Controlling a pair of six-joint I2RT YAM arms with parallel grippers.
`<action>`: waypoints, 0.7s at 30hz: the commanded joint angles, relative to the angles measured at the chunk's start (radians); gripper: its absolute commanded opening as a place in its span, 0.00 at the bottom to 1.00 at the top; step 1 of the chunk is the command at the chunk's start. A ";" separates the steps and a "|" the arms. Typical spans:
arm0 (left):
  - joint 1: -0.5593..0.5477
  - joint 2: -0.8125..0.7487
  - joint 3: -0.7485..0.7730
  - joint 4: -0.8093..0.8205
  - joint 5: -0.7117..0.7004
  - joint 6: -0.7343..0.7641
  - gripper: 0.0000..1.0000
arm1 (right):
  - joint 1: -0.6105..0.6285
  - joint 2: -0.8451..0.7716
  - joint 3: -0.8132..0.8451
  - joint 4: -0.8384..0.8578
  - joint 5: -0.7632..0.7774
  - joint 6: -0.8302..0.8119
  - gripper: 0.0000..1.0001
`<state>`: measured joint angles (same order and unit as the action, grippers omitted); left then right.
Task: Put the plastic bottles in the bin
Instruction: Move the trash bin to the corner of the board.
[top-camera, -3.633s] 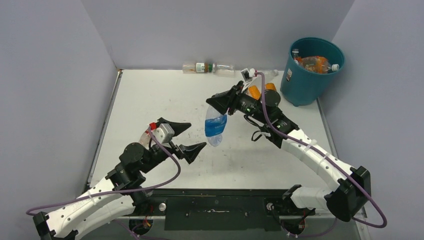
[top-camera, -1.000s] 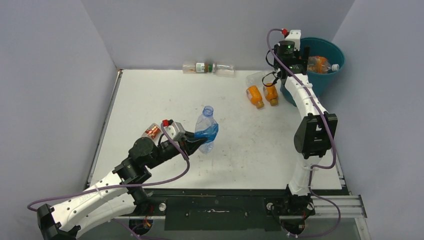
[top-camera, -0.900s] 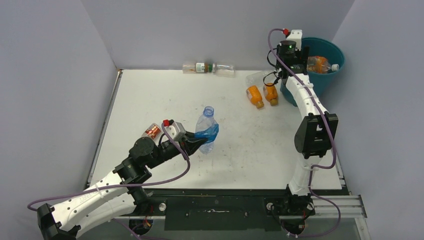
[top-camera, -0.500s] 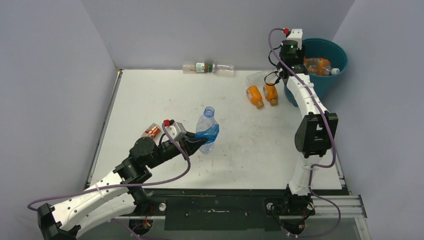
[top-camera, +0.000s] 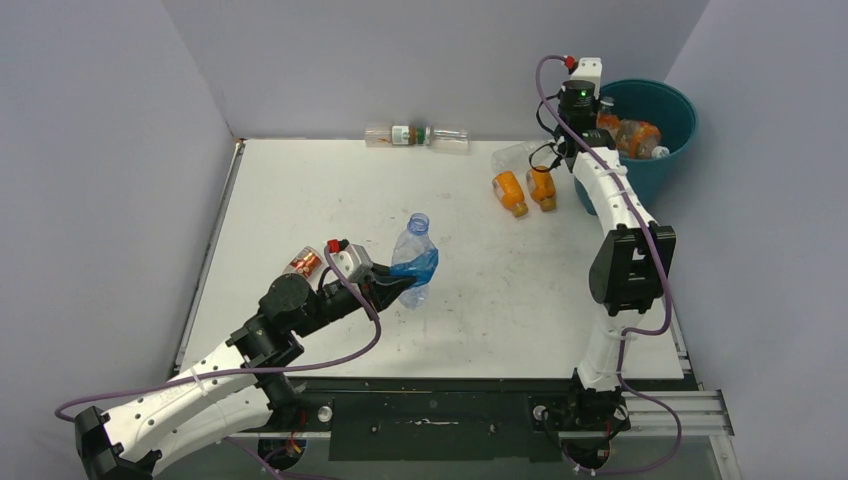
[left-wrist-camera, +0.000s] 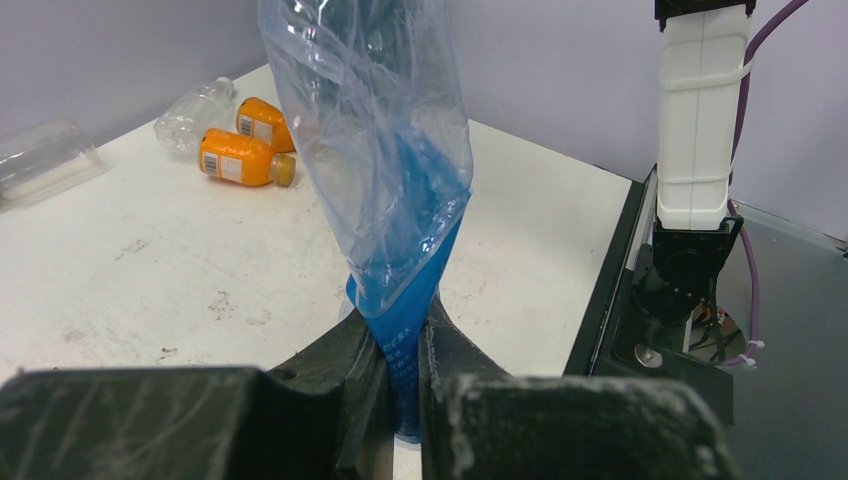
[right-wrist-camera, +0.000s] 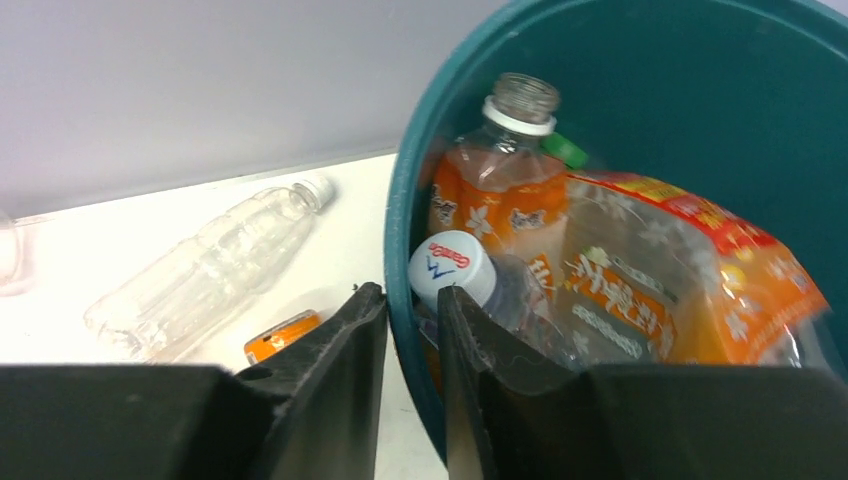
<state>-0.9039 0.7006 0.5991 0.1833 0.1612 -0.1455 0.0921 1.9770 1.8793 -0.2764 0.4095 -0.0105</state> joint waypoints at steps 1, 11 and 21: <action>-0.004 -0.007 0.002 0.055 0.014 0.009 0.00 | -0.009 -0.014 0.039 -0.019 -0.032 0.051 0.21; -0.003 -0.006 0.002 0.058 0.017 0.009 0.00 | -0.027 -0.033 0.039 -0.022 -0.058 0.093 0.05; -0.003 -0.004 -0.001 0.062 0.019 0.010 0.00 | 0.037 -0.091 0.112 -0.024 -0.031 0.108 0.05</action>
<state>-0.9039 0.7017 0.5945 0.1841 0.1654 -0.1452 0.0746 1.9739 1.9171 -0.3298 0.3534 0.0746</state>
